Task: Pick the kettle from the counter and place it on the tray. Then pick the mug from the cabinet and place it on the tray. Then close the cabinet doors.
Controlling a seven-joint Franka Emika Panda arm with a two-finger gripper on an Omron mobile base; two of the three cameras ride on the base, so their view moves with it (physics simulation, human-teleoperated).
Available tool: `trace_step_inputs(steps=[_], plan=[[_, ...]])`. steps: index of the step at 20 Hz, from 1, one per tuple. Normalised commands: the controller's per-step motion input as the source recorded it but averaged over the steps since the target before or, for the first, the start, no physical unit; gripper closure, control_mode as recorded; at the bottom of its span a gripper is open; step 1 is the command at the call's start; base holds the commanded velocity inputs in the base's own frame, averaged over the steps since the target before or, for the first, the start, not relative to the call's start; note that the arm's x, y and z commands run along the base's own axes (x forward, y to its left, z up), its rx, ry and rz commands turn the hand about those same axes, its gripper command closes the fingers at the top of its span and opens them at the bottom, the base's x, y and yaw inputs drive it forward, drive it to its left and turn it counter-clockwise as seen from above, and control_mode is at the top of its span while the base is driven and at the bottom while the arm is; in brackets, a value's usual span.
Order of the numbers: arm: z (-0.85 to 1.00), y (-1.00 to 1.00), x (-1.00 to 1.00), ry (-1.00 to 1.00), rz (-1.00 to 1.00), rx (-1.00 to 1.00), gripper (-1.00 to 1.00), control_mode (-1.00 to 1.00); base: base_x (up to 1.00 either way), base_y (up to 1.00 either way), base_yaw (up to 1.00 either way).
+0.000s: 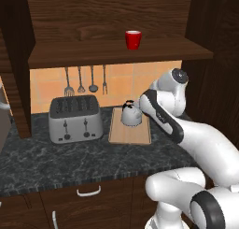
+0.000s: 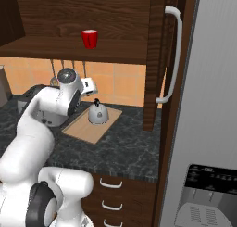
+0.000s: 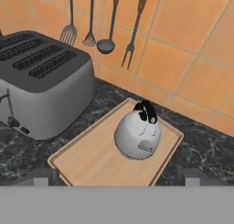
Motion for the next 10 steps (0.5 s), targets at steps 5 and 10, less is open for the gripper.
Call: trace_step_inputs(steps=[5, 10], plan=[[0.89, 0.0, -0.47, -0.15, 0.0, 0.16, -1.0, -1.0, 0.0, 0.0, 0.0], [1.0, 0.0, -0.28, -0.13, -0.02, 0.12, -1.0, -1.0, 0.0, 0.0, 0.0]])
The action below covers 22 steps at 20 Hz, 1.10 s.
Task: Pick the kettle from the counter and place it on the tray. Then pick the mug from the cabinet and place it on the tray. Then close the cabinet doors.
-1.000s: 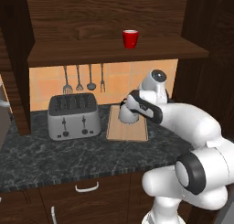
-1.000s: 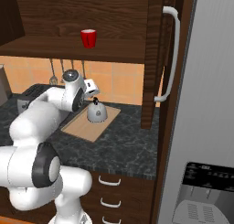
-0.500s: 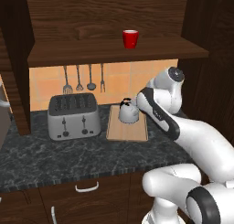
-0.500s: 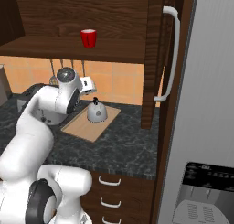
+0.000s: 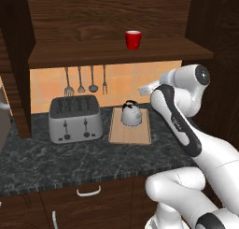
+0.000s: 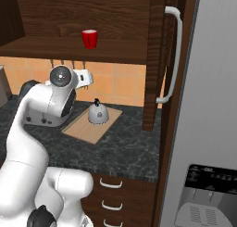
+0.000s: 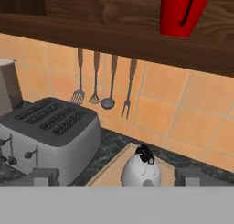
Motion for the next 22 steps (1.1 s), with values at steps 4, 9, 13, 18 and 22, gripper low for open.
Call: trace_step_inputs(steps=[4, 9, 13, 18, 22], plan=[[1.0, 0.03, -0.12, -0.11, -0.06, 0.13, -1.0, -1.0, 0.0, 0.0, 0.0], [0.71, 0.09, 0.0, -0.11, -0.06, 0.02, -1.0, -1.0, 0.0, 0.0, 0.0], [0.54, 0.14, 0.0, -0.07, -0.03, 0.0, -1.0, -1.0, 0.0, 0.0, 0.0], [0.41, 0.04, 0.0, -0.04, 0.0, 0.0, -1.0, -1.0, 0.0, 0.0, 0.0], [0.17, 0.11, 0.08, -0.2, 0.0, 0.0, -1.0, -1.0, 0.0, 0.0, 0.0]])
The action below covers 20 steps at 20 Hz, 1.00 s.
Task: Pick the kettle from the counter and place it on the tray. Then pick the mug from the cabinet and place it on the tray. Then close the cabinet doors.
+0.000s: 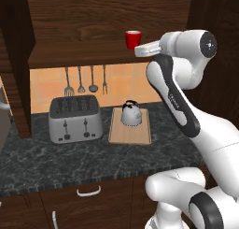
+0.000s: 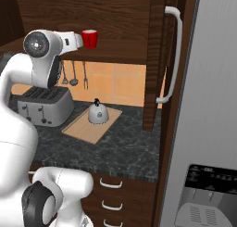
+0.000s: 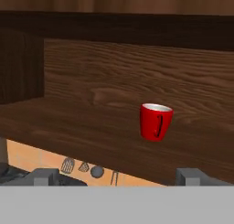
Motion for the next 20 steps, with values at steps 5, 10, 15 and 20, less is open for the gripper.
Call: trace_step_inputs(steps=[5, 10, 15, 20], plan=[[0.01, 0.01, 0.17, -0.18, -0.03, 0.0, -1.0, -1.0, 0.0, 0.0, 0.0], [0.0, -0.07, 0.21, -0.01, -0.05, 0.01, -1.0, -1.0, 0.0, 0.0, 0.0], [0.0, -0.18, 0.35, 0.0, 0.0, 0.02, -1.0, -1.0, 0.0, 0.0, 0.0], [-0.01, -0.15, 0.49, 0.0, 0.0, 0.02, -1.0, -1.0, 0.0, 0.0, 0.0]])
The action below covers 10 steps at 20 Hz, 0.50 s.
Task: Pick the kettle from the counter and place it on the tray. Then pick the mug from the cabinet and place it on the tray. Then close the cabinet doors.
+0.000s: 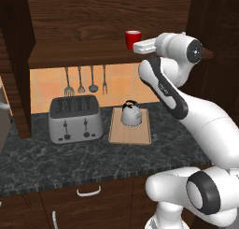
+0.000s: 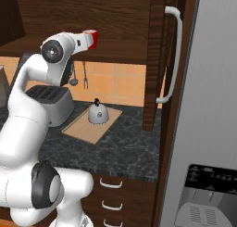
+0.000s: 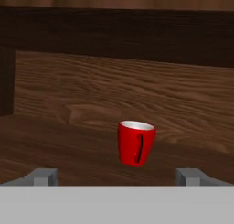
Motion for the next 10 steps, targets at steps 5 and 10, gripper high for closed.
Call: trace_step_inputs(steps=[5, 10], plan=[[-0.08, -0.13, 0.47, 0.0, 0.0, 0.0, -1.0, -1.0, 0.0, 0.0, 0.0], [-0.08, -0.11, 0.43, 0.0, 0.0, 0.02, -1.0, -1.0, 0.0, 0.0, 0.0]])
